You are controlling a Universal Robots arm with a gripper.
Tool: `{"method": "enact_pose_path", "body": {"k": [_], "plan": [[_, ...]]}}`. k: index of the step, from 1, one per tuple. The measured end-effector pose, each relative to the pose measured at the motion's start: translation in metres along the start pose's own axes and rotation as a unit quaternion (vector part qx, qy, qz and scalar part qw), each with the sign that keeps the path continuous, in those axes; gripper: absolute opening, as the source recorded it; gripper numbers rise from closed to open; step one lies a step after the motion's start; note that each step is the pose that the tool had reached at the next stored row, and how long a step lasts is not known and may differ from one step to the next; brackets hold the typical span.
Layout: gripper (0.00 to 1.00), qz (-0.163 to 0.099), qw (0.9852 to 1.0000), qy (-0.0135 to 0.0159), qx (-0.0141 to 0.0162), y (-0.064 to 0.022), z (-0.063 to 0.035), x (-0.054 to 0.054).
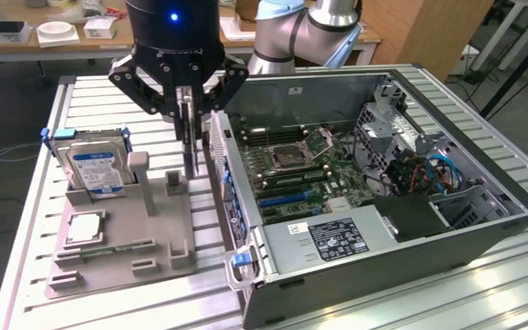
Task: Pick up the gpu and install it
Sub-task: 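Pick up the gpu and move the gpu toward the slot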
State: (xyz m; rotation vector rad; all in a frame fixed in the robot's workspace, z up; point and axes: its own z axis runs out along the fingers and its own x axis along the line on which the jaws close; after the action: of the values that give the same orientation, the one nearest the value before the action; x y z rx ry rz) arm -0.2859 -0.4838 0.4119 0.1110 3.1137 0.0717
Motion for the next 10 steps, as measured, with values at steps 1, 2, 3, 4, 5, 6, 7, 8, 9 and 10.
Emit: {"method": "enact_pose_path", "body": {"k": [1, 2, 3, 4, 5, 6, 7, 8, 9, 10], "plan": [[0.26, 0.000, 1.0000, 0.0000, 0.0000, 0.0001, 0.0000, -0.001], [0.26, 0.000, 1.0000, 0.0000, 0.0000, 0.0002, 0.0001, -0.003], [0.26, 0.000, 1.0000, 0.0000, 0.0000, 0.0003, 0.0001, -0.004], [0.26, 0.000, 1.0000, 0.0000, 0.0000, 0.0004, 0.0002, -0.006], [0.26, 0.000, 1.0000, 0.0000, 0.0000, 0.0006, 0.0002, -0.008], [0.26, 0.000, 1.0000, 0.0001, 0.0001, 0.0007, 0.0002, -0.009], [0.26, 0.000, 1.0000, 0.0000, 0.0000, 0.0008, 0.0002, -0.011], [0.26, 0.000, 1.0000, 0.0000, 0.0000, 0.0009, 0.0003, -0.013], [0.26, 0.000, 1.0000, 0.0001, 0.0000, 0.0011, 0.0003, -0.015], [0.26, 0.000, 1.0000, 0.0000, 0.0000, 0.0012, 0.0004, -0.017]]}}
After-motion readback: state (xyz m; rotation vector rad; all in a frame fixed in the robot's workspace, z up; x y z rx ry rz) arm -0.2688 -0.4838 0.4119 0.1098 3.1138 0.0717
